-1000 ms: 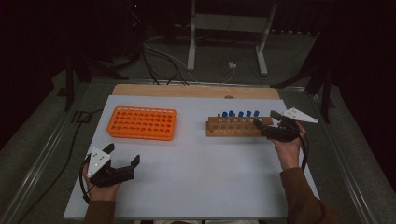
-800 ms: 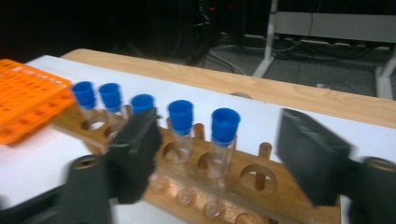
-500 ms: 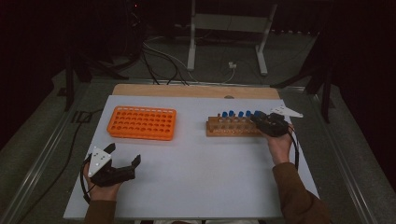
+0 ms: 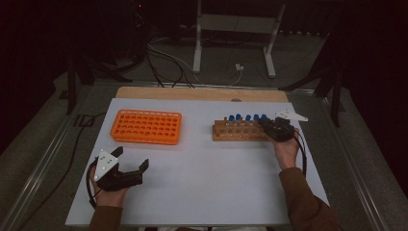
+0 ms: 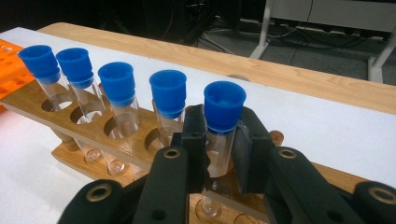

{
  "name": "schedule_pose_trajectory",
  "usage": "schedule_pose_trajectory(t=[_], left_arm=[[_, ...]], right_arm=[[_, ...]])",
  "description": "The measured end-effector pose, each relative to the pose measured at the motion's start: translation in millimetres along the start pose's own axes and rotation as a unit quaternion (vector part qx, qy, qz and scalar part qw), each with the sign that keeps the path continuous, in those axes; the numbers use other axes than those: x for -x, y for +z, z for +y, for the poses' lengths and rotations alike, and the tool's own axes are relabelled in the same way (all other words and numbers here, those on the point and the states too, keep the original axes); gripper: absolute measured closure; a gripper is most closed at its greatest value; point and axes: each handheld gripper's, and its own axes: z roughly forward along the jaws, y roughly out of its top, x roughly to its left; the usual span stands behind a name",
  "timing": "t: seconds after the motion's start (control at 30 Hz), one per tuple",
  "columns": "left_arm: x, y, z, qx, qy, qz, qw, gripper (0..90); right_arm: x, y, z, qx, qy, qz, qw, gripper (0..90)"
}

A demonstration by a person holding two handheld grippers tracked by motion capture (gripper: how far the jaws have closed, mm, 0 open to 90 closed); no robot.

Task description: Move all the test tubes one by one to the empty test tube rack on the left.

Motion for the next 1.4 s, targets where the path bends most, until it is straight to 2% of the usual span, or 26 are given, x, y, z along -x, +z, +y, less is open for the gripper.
schedule_pose_trajectory(t=[0.13, 0.17, 0.2, 0.27, 0.33, 0.4, 0.5, 0.67, 0.9, 1.13, 1.27, 1.3, 1.4], left_arm=[[3.4, 4.4, 7.8, -0.001, 0.003, -0.014, 0.9999, 0.9], [3.4, 6.7, 9.6, -0.004, 0.0, -0.029, 0.9996, 0.9], [4.3, 11.6, 12.3, -0.016, -0.006, -0.055, 0.9984, 0.9], [5.7, 13.5, 13.6, -0.017, -0.003, -0.059, 0.9981, 0.9], [10.1, 18.8, 19.1, -0.025, 0.008, -0.073, 0.997, 0.9], [11.9, 20.4, 21.1, -0.022, 0.011, -0.077, 0.9968, 0.9], [14.4, 26.6, 27.3, -0.025, 0.015, -0.098, 0.9947, 1.0], [16.7, 39.0, 35.7, -0.023, 0.018, -0.11, 0.9935, 0.9], [23.1, 53.2, 52.8, -0.016, 0.031, -0.106, 0.9938, 1.0], [29.9, 66.2, 69.3, 0.004, 0.032, -0.114, 0.993, 1.0], [36.4, 75.7, 73.9, 0.002, 0.04, -0.112, 0.9929, 1.0], [38.4, 78.5, 74.8, 0.0, 0.042, -0.114, 0.9926, 1.0], [43.6, 86.5, 77.9, -0.004, 0.041, -0.138, 0.9896, 1.0]], right_arm=[[0.9, -0.9, 1.3, 0.002, 0.002, -0.002, 1.0, 76.7], [1.2, -1.1, 1.7, 0.002, 0.003, -0.001, 1.0, 76.7], [1.3, -1.3, 2.0, 0.003, 0.003, -0.001, 1.0, 76.7], [0.9, -2.0, 3.2, 0.003, 0.0, -0.001, 1.0, 76.8], [0.4, -3.8, 4.8, 0.007, -0.001, 0.0, 1.0, 76.7], [0.2, -5.0, 5.9, 0.01, -0.001, 0.0, 1.0, 76.7], [0.7, -10.3, 11.4, 0.018, 0.004, 0.006, 0.9998, 76.7], [0.8, -17.5, 20.6, 0.025, 0.002, 0.006, 0.9997, 76.8], [-6.3, -27.3, 39.3, 0.038, -0.02, 0.003, 0.9991, 76.9], [-9.8, -39.4, 49.7, 0.046, -0.02, 0.003, 0.9987, 77.0], [-10.8, -43.9, 52.8, 0.046, -0.023, 0.005, 0.9986, 77.0], [-11.1, -45.0, 53.5, 0.046, -0.023, 0.008, 0.9987, 77.0], [-13.9, -49.0, 53.9, 0.044, -0.019, 0.022, 0.9986, 76.9]])
